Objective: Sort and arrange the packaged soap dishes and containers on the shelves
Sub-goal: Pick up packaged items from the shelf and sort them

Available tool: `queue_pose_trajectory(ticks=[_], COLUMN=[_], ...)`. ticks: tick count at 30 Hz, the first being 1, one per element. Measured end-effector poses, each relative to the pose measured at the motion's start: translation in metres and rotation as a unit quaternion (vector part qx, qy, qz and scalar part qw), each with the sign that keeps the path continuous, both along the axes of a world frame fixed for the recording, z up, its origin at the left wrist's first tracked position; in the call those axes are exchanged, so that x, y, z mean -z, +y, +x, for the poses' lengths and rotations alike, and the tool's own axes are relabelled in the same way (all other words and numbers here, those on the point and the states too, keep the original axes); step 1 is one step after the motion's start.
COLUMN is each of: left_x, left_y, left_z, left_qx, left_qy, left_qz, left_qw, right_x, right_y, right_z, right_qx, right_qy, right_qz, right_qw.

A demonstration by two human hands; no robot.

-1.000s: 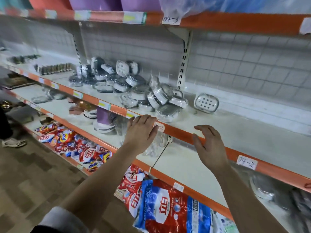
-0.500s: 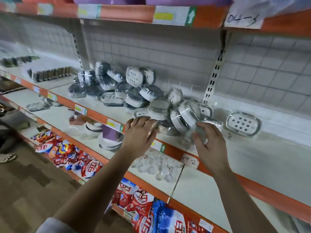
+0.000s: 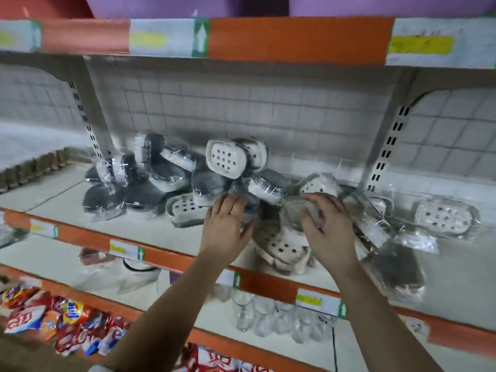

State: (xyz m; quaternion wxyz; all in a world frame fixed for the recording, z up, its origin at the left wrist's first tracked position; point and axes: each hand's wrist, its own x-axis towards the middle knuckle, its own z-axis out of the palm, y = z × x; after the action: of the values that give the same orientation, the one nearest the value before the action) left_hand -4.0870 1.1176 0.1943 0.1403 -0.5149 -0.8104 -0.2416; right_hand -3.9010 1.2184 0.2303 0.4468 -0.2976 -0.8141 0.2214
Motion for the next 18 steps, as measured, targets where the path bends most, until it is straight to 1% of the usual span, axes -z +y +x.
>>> queue_pose_trajectory(ticks=[4, 7, 10, 18], left_x=[0.005, 0.009, 0.013, 0.013], left_y=[0.018, 0.026, 0.031, 0.033], left_z=[-0.026, -0.038, -0.043, -0.066], left_qx=[0.034, 0.038, 0.045, 0.091], left_qy=[0.010, 0.005, 0.004, 0.002], left_qz=[-0.025, -0.019, -0.032, -0.034], left_qw=[0.999, 0.999, 0.998, 0.995], right_x=[0.004, 0.002, -0.001, -0.007], right_y=[0.008, 0.014, 0.018, 0.038], right_z=[-0.033, -0.055, -0.073, -0.111], right_qx=[0.031, 0.045, 0.056, 0.079], right_qy=[-0.054, -0.092, -0.134, -0.185], right_qz=[0.001, -0.010, -0.011, -0.028], right_qw=[0.998, 0.995, 0.989, 0.979])
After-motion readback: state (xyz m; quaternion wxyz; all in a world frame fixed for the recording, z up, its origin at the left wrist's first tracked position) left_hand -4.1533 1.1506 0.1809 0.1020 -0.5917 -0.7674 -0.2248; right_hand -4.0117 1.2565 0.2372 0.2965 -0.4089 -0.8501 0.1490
